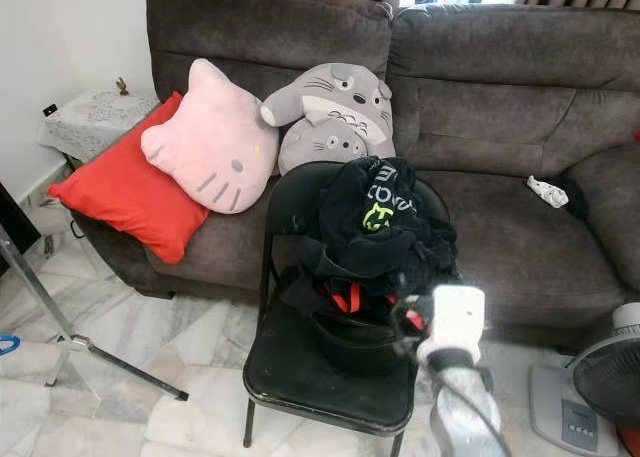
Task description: Hang hanger
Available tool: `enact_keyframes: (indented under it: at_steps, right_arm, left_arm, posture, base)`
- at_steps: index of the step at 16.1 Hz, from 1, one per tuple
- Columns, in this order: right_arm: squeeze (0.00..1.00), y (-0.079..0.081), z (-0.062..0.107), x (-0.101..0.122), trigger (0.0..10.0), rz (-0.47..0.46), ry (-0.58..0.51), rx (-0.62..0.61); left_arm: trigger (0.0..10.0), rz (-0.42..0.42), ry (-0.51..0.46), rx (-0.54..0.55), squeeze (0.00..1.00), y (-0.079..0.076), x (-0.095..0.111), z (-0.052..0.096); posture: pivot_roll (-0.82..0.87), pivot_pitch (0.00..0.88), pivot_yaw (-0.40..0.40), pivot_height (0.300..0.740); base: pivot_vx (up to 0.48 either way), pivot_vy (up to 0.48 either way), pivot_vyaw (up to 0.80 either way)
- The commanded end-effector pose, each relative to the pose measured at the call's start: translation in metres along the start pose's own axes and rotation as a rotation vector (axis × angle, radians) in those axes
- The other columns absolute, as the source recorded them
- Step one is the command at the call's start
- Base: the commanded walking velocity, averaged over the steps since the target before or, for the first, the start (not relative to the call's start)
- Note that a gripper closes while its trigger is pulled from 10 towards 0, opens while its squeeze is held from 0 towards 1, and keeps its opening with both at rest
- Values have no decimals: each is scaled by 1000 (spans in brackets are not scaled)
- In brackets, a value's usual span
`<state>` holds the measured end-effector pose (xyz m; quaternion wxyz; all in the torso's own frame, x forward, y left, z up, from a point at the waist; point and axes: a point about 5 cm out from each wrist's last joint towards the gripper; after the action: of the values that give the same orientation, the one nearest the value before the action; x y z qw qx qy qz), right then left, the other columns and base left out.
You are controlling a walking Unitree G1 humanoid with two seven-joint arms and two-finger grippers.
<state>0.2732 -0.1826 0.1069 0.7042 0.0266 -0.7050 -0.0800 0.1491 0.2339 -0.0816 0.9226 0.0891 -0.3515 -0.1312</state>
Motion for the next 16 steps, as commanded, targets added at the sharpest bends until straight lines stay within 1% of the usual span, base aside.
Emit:
enact_keyframes:
  at_steps: [1,2,4,5,7,8,9,11,16]
  right_arm:
    - [0,-1,-3,-3,10000,-9,25,-4]
    - [0,0,-7,-3,10000,7,40,4]
    - [0,-1,-10,-4,10000,25,55,-2]
    - [0,-4,-16,-3,10000,27,70,-23]
    - [0,-4,-17,-4,10000,50,91,-27]
    - [0,-5,-15,-7,10000,61,119,-34]
    - [0,-6,-16,-8,10000,57,119,-34]
    - [0,-10,-23,-1,10000,67,112,-32]
    - [0,-6,-28,4,10000,97,106,19]
  left_arm:
    - [10000,-11,24,-11,0,-1,-5,1]
    - [10000,-10,25,-10,0,-1,-5,2]
    - [10000,-10,26,-10,0,-1,-6,2]
    - [10000,-10,30,-10,0,-1,-7,2]
    - [10000,-11,30,-10,0,-1,-8,3]
    - [10000,-10,33,-11,0,-1,-8,3]
    - [10000,-12,33,-13,0,-2,-8,3]
    - [10000,-15,34,-17,0,-3,-8,3]
    - [10000,-21,30,-15,0,-2,-7,2]
  posture:
    - [-110,62,-11,740]
    - [-108,62,-11,740]
    - [-108,61,-10,740]
    - [-100,58,-13,740]
    - [-99,57,-14,740]
    - [-99,53,-14,740]
    - [-100,51,-14,740]
    - [-101,42,-13,740]
    - [-97,32,-15,740]
  base:
    - [0,0,0]
    - [0,0,0]
    - [0,0,0]
    - [0,0,0]
    - [0,0,0]
    - [0,0,0]
    - [0,0,0]
    - [0,0,0]
    - [0,0,0]
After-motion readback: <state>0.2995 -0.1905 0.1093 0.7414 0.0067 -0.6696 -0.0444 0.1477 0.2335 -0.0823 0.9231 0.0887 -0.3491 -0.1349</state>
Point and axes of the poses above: a point about 5 cm out from each wrist's last joint towards the gripper, its own z axis pointing back from the gripper into the wrist, its own x axis along the axis of the wrist's last joint, y = z × x, and after that the axes turned 11 degrees about -z, right-handed
